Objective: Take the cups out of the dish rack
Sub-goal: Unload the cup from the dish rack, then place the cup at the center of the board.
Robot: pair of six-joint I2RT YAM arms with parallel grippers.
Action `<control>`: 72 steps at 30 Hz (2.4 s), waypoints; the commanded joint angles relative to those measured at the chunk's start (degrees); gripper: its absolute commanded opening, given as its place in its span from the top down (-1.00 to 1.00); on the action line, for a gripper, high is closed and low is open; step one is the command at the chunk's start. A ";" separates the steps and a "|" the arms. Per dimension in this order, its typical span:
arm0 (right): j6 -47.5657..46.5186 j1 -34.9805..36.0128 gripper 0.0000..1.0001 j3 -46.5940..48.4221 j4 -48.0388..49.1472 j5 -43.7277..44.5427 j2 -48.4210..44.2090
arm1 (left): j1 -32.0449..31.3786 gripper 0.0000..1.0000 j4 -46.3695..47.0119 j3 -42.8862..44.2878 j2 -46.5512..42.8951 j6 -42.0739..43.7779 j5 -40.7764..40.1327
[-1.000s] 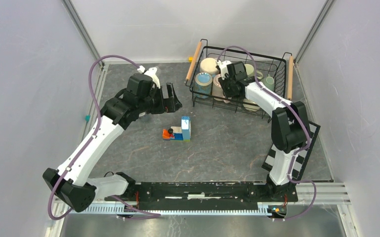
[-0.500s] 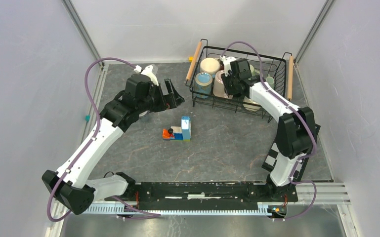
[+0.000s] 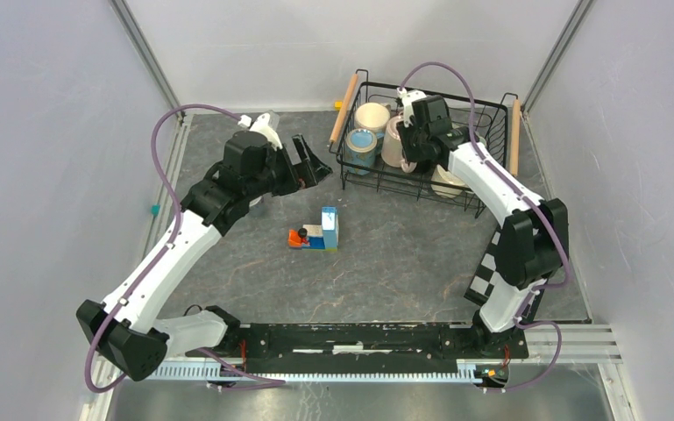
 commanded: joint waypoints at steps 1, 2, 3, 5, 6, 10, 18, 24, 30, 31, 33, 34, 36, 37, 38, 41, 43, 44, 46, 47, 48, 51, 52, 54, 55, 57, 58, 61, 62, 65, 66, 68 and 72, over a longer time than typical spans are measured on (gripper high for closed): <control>1.59 -0.06 1.00 8.02 2.69 2.75 -5.97 | -0.17 -1.00 5.59 -0.22 0.42 -2.42 1.78; 1.81 -0.02 1.00 8.55 2.23 2.54 -6.41 | -0.14 -1.00 6.20 -0.10 0.77 -2.65 2.23; 2.31 -0.06 1.00 9.07 1.86 2.27 -6.85 | -0.14 -1.00 6.64 0.03 1.09 -2.77 2.67; 3.09 -0.01 1.00 9.88 1.22 1.41 -7.95 | -0.09 -1.00 7.64 0.67 1.92 -2.92 3.49; 3.52 -0.06 1.00 10.34 1.04 0.93 -8.55 | -0.05 -1.00 8.29 0.85 2.24 -3.18 3.86; 5.70 -0.06 1.00 11.94 0.43 -1.96 -10.88 | 0.21 -1.00 10.56 2.47 3.97 -4.19 5.42; 12.24 -0.03 1.00 9.18 5.15 -13.03 -16.60 | 3.45 -1.00 18.92 3.69 6.39 -7.25 11.60; 20.77 -0.05 1.00 2.92 15.06 -23.08 -21.09 | 5.75 -0.97 27.27 1.94 7.56 -12.91 17.50; 28.31 -0.10 1.00 -2.12 24.20 -31.15 -22.95 | 8.26 -0.93 37.77 -0.29 8.25 -20.44 23.74; 29.60 -0.09 1.00 -3.04 26.33 -32.78 -23.24 | 8.54 -0.93 38.49 -0.37 8.39 -21.56 24.40; 32.99 -0.31 1.00 -5.09 30.66 -34.96 -24.05 | 9.03 -0.93 38.99 -0.44 8.53 -23.31 25.35; 34.02 -0.52 1.00 -6.00 32.34 -36.09 -24.21 | 9.19 -0.93 39.86 -0.72 8.49 -24.30 25.90; 36.16 -0.99 1.00 -6.57 34.79 -38.46 -23.92 | 9.43 -0.92 41.73 -1.14 8.46 -26.19 26.74; 37.49 -1.17 1.00 -7.06 35.99 -39.31 -23.78 | 9.53 -0.92 42.07 -1.07 8.47 -26.75 27.05; 38.95 -1.45 1.00 -7.75 37.86 -40.61 -23.83 | 9.50 -0.91 42.08 -0.90 8.53 -27.12 27.33; 43.49 -2.37 1.00 -10.59 43.79 -43.40 -24.44 | 9.61 -0.87 42.40 -0.88 8.54 -27.97 27.81; 45.71 -2.86 1.00 -11.74 46.24 -44.79 -24.44 | 9.58 -0.85 42.49 -1.04 8.53 -28.23 27.83; 46.85 -3.18 1.00 -12.56 47.72 -45.53 -24.48 | 9.62 -0.85 42.54 -1.14 8.49 -28.37 27.83; 49.54 -3.27 1.00 -13.85 51.10 -46.98 -24.36 | 9.64 -0.85 43.25 -1.23 8.52 -28.70 28.11; 50.91 -3.27 1.00 -14.44 52.68 -47.77 -24.27 | 9.68 -0.85 43.84 -1.24 8.62 -29.04 28.38; 52.05 -3.28 1.00 -15.15 54.29 -48.49 -24.18 | 9.68 -0.84 44.79 -1.31 8.83 -29.62 28.64; 54.75 -3.34 1.00 -16.68 57.79 -49.70 -24.07 | 9.69 -0.81 49.18 -1.64 9.61 -32.68 30.16; 55.30 -3.32 1.00 -16.90 58.49 -49.96 -24.08 | 9.71 -0.78 50.52 -1.64 9.82 -33.74 30.77; 56.25 -3.28 1.00 -17.75 59.97 -50.72 -24.08 | 9.65 -0.73 53.04 -1.59 10.20 -36.23 31.79; 56.78 -3.24 1.00 -18.15 61.02 -51.14 -24.03 | 9.70 -0.71 53.93 -1.58 10.29 -37.20 32.08; 58.88 -3.27 1.00 -19.29 64.71 -52.38 -23.87 | 9.54 -0.67 55.90 -1.63 10.68 -39.15 32.86; 60.28 -3.29 1.00 -19.96 66.46 -53.09 -23.58 | 9.59 -0.64 57.32 -1.74 11.01 -40.60 33.43; 63.25 -3.10 1.00 -21.34 71.18 -54.79 -22.74 | 9.51 -0.51 63.21 -2.64 11.99 -45.46 34.28; 64.05 -3.09 1.00 -22.01 72.44 -54.93 -22.68 | 9.47 -0.46 64.65 -2.86 12.26 -46.60 34.45; 64.47 -2.90 1.00 -22.71 73.96 -55.41 -22.41 | 8.72 -0.35 65.83 -2.51 12.92 -48.14 35.03; 64.47 -2.87 1.00 -22.72 74.17 -55.53 -22.29 | 8.43 -0.32 65.86 -2.47 13.06 -48.33 35.10; 64.52 -2.71 1.00 -22.77 74.52 -55.62 -22.20 | 7.84 -0.26 66.74 -2.64 13.37 -48.96 35.00; 64.22 -2.49 1.00 -23.04 74.61 -55.82 -21.89 | 6.87 -0.10 69.27 -2.90 14.12 -50.93 34.86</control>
